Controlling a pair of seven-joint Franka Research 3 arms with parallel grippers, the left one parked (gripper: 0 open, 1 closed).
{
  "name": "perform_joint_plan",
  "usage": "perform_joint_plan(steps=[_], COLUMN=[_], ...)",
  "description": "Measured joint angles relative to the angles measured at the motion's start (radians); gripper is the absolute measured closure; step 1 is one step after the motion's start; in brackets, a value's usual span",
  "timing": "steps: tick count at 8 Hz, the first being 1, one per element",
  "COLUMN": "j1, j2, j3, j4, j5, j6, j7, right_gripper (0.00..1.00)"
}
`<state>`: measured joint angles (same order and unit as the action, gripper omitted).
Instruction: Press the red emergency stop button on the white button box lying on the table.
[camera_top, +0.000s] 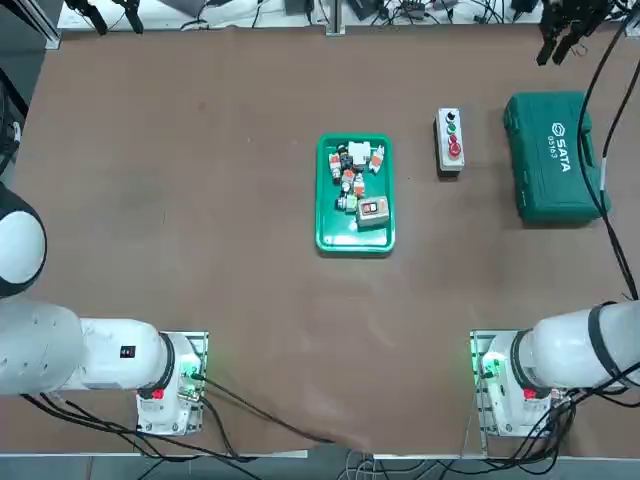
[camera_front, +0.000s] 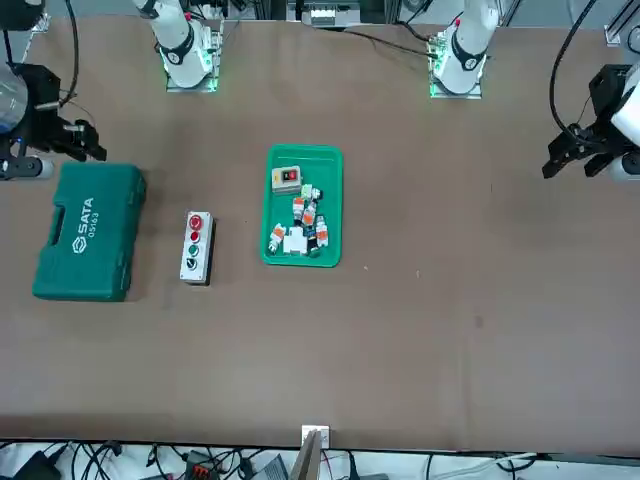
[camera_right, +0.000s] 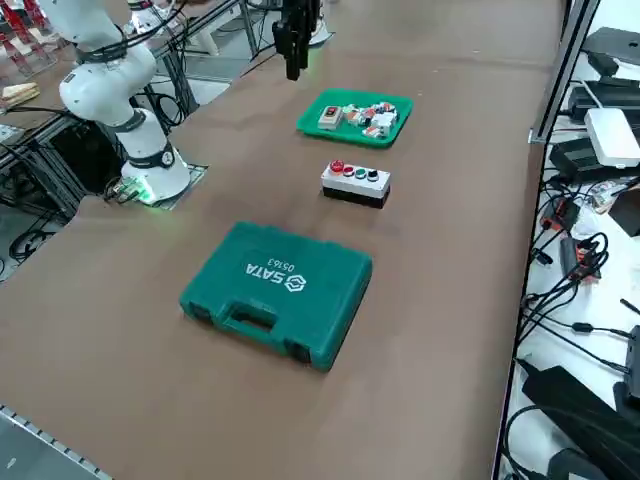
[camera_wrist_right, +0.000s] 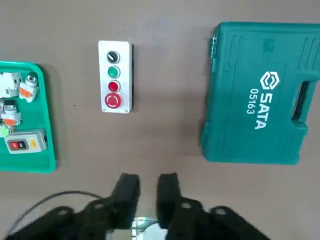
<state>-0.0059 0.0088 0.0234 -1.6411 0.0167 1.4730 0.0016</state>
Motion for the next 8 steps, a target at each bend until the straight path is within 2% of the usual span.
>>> perform_joint_plan(steps=[1, 5, 6, 8], j1=[0.0, 0.022, 0.028, 0.052], j2=[0.0, 0.004, 0.01, 0.02], j3=[0.0, 0.006, 0.008, 0.009], j4=[0.0, -0.028, -0.055, -0.153], j5=[0.0, 0.0, 0.002, 0.012], j6=[-0.007, -0.022, 0.004, 0.143], j7=[0.012, 0.107, 0.129, 0.147], right_gripper=[0.98, 0.99, 0.99, 0.99])
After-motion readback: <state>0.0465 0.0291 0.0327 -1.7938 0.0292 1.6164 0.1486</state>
